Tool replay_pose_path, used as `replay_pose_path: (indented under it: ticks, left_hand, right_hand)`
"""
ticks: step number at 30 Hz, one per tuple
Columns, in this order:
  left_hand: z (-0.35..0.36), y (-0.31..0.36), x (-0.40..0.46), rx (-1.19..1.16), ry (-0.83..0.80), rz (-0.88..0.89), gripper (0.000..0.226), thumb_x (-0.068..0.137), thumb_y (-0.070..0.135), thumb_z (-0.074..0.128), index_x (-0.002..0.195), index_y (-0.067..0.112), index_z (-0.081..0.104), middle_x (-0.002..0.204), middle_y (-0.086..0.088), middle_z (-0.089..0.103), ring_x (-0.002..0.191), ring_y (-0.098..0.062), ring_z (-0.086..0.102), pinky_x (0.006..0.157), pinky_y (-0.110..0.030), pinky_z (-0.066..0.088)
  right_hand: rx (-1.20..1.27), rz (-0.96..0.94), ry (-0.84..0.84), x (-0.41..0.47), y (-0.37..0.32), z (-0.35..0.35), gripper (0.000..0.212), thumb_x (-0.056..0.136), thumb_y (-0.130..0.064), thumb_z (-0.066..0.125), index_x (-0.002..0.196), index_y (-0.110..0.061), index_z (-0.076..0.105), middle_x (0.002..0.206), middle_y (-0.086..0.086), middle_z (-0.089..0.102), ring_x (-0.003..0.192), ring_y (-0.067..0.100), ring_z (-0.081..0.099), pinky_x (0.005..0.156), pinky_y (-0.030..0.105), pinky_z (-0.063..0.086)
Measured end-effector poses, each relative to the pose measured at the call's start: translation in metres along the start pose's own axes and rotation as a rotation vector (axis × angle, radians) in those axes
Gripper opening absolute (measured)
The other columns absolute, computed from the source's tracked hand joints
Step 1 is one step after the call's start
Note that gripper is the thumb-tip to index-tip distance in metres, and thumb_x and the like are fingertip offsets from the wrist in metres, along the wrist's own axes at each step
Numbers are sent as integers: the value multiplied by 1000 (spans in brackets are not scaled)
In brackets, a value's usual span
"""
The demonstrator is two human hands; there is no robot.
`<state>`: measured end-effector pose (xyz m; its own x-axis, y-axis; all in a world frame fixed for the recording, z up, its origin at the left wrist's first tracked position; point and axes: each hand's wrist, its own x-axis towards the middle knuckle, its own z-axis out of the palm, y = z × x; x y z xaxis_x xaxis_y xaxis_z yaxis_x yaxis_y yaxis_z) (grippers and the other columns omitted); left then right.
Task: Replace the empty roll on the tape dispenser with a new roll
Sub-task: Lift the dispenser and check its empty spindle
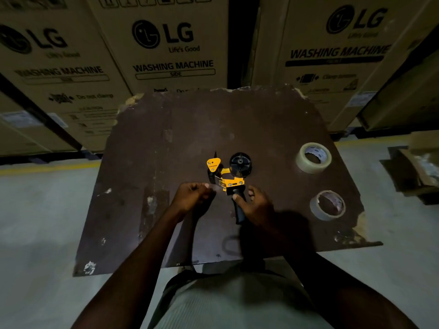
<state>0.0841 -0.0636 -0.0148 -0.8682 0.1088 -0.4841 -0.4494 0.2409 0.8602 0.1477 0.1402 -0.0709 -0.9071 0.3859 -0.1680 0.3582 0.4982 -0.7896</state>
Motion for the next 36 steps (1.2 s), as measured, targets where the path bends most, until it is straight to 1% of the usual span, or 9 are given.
replay_pose_path:
  ticks: [4,8,10,12,15,21,28,32,36]
  left_hand:
    - [1,-2,-1,3,14,-32,17,95,22,64,86,14,76,80,-11,73,77,-25,65,77,-39,54]
    - [4,1,-5,8,-3,-50,23,97,19,60,99,1,73,80,-12,69,73,-22,62,66,-28,52]
    - [5,3,-7,0,-10,-56,21,98,19,59,93,4,73,77,-10,68,71,-20,61,61,-25,50]
    - [5,4,-6,-4,-20,-57,21,98,19,59,84,10,72,78,-10,68,72,-22,61,61,-25,49]
    - [6,4,-4,-25,-25,-69,22,98,17,58,81,13,71,79,-12,67,74,-23,60,62,-26,48]
    - [7,3,0,-19,-33,-72,22,99,19,57,85,11,72,80,-12,67,65,-15,57,54,-18,45]
    - [7,3,1,-39,-31,-80,27,99,20,57,78,12,71,80,-17,62,62,-18,55,50,-18,44]
    - [6,5,5,-27,-31,-72,26,99,23,58,88,6,74,86,-18,67,76,-24,60,58,-24,46]
    - [8,20,9,-19,-37,-36,30,99,28,57,91,7,77,78,-5,76,67,-10,69,61,-21,51]
  right_hand:
    - [-9,83,-74,7,-4,2,45,79,-53,76,70,-17,50,67,0,54,69,25,56,60,33,40]
    - [-35,258,-211,25,-5,9,56,74,-63,74,57,-13,56,64,3,59,67,24,58,59,30,39]
    - [65,369,-273,32,-6,13,57,61,-65,79,63,-10,67,69,4,69,68,23,66,62,33,51]
    - [255,489,-366,36,-10,14,47,64,-50,85,74,-5,73,72,11,74,65,29,71,67,41,60]
    - [430,653,-552,39,-24,11,24,85,-27,75,87,-3,69,75,14,68,58,27,65,55,32,55]
    - [595,778,-746,46,-29,8,25,95,-29,52,74,-16,56,61,1,63,52,14,60,53,25,49]
    - [697,796,-738,38,-33,8,22,92,-28,55,74,-16,57,51,-4,47,41,11,45,46,23,40]
    - [740,790,-712,40,-37,6,24,91,-25,56,69,-17,54,51,-4,46,41,11,44,46,24,39]
    - [773,756,-678,46,-49,-5,22,89,-23,60,68,-16,57,54,-3,48,43,13,46,47,26,41]
